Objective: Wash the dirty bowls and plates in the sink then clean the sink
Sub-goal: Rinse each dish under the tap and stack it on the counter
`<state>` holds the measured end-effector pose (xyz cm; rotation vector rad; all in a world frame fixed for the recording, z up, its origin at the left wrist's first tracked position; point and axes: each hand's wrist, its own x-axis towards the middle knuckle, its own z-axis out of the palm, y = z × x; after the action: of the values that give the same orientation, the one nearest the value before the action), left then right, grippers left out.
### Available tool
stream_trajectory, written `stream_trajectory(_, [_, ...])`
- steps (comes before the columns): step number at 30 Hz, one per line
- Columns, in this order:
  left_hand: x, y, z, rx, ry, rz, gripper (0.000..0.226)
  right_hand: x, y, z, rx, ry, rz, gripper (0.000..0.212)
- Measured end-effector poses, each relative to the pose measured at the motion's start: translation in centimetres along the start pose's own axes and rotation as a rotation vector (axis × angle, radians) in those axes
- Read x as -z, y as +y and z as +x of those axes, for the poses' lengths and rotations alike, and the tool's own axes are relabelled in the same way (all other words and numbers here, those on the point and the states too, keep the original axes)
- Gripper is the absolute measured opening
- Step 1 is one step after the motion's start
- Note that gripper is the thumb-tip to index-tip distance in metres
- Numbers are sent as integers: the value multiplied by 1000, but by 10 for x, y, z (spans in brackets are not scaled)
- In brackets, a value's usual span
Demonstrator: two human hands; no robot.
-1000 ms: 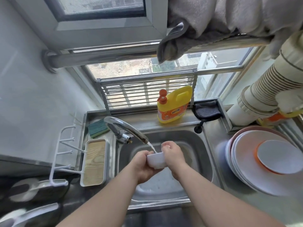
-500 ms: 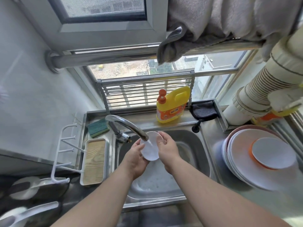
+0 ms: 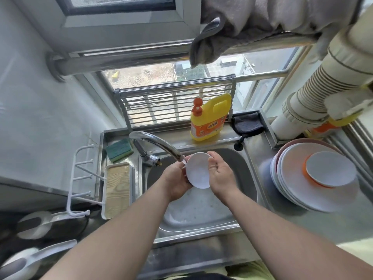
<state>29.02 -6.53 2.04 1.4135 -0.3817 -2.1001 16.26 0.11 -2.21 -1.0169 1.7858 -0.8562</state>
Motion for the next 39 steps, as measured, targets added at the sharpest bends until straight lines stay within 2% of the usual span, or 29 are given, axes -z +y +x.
stream_trajectory(2, [32, -26, -4, 112, -32, 3, 46, 4, 2, -1, 8, -4, -96, 45])
stream_trajectory(6, [41, -35, 13, 127, 2, -55, 39, 17, 6, -7, 47, -48, -260, 44])
stream_trajectory(10, [51, -48, 23, 92, 142, -41, 18, 38, 19, -13, 229, -14, -733, 50])
stream_trajectory(12, [50, -52, 30, 57, 226, 16, 21, 47, 29, -15, 299, 11, -944, 51])
stream_trajectory(15, [45, -65, 37, 65, 304, 199, 21, 53, 42, -19, 389, 132, -1007, 48])
stream_trajectory(18, [40, -73, 43, 77, 355, 348, 32, 57, 44, -23, 366, 150, -912, 49])
stream_trajectory(21, [27, -79, 41, 94, 266, 429, 34, 61, 34, -23, 167, 132, -646, 49])
stream_trajectory(22, [20, -80, 37, 103, 215, 432, 35, 62, 34, -18, 73, 149, -476, 48])
stream_trajectory(24, [7, -83, 32, 106, 158, 419, 40, 63, 32, -9, -170, 179, 20, 42])
stream_trajectory(26, [-10, -85, 28, 92, 119, 341, 49, 65, 34, -3, -382, 151, 462, 38])
stream_trajectory(28, [-34, -86, 22, 33, 57, 230, 57, 78, 28, -3, -438, 100, 568, 34])
stream_trajectory(30, [-64, -86, 19, -67, 8, 190, 53, 105, 17, -4, -338, 123, 404, 32])
stream_trajectory(34, [-139, -88, 6, -172, -143, 330, 51, 205, 4, -10, -71, 278, -151, 35])
stream_trajectory(36, [-184, -93, 3, -186, -252, 428, 44, 258, 9, -13, -22, 372, -313, 35])
stream_trajectory(38, [-225, -107, 11, -268, -333, 570, 20, 299, 17, -15, -23, 453, -455, 34])
stream_trajectory(39, [-243, -115, 17, -308, -321, 660, 30, 313, 23, -14, -42, 471, -511, 33])
